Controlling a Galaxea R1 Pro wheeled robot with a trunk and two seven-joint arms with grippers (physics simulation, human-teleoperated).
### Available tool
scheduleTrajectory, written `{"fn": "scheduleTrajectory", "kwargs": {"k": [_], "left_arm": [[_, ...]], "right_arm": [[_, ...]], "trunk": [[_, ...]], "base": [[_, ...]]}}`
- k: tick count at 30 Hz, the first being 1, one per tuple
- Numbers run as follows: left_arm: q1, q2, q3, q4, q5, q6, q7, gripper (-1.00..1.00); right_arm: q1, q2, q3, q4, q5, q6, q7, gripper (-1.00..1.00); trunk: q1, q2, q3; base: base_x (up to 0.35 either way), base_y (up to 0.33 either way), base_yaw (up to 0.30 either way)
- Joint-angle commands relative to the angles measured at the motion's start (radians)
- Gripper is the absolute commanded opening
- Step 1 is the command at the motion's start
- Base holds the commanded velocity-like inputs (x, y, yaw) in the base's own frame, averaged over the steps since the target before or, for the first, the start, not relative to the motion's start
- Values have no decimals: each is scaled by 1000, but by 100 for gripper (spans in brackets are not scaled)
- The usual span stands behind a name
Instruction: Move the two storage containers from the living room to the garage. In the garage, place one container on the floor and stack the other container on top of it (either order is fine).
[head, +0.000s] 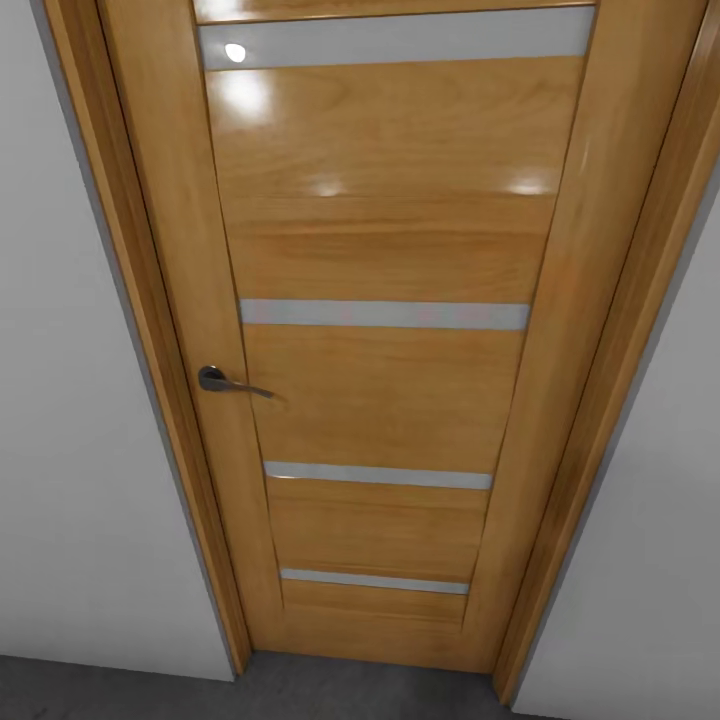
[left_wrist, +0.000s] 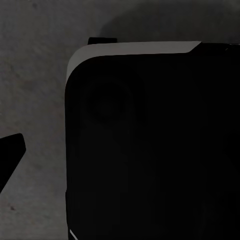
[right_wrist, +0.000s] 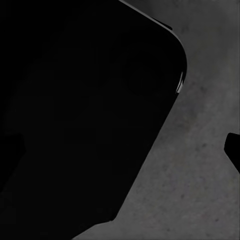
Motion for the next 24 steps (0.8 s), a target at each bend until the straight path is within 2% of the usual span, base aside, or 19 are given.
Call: {"fn": "scheduleTrajectory", "kwargs": {"k": [1, 13, 16, 18, 20, 22, 24], "left_arm": [[0, 0, 1, 0, 3, -3, -1, 100], [0, -2, 1, 0, 3, -3, -1, 100], [0, -2, 1, 0, 3, -3, -1, 100], [0, -2, 1, 0, 3, -3, -1, 100], [0, -2, 1, 0, 3, -3, -1, 100], [0, -2, 1, 0, 3, -3, -1, 100], [0, -2, 1, 0, 3, -3, -1, 100]], "right_arm": [[0, -1, 8, 0, -9, -3, 0, 100], [0, 0, 18, -1, 0, 1, -4, 100], [-2, -3, 19, -33, 0, 0, -4, 100], [-3, -12, 19, -108, 0, 6, -1, 100], [-4, -46, 18, -222, -1, 28, 3, 100], [-5, -88, 18, -377, -3, 107, 6, 100], [-5, -106, 16, -462, -4, 156, 8, 100]], "trunk": [[0, 0, -1], [0, 0, -1], [0, 0, -1], [0, 0, -1], [0, 0, -1], [0, 0, -1], [0, 0, -1]], "base": [[0, 0, 0], [0, 0, 0], [0, 0, 0], [0, 0, 0], [0, 0, 0], [0, 0, 0], [0, 0, 0]]}}
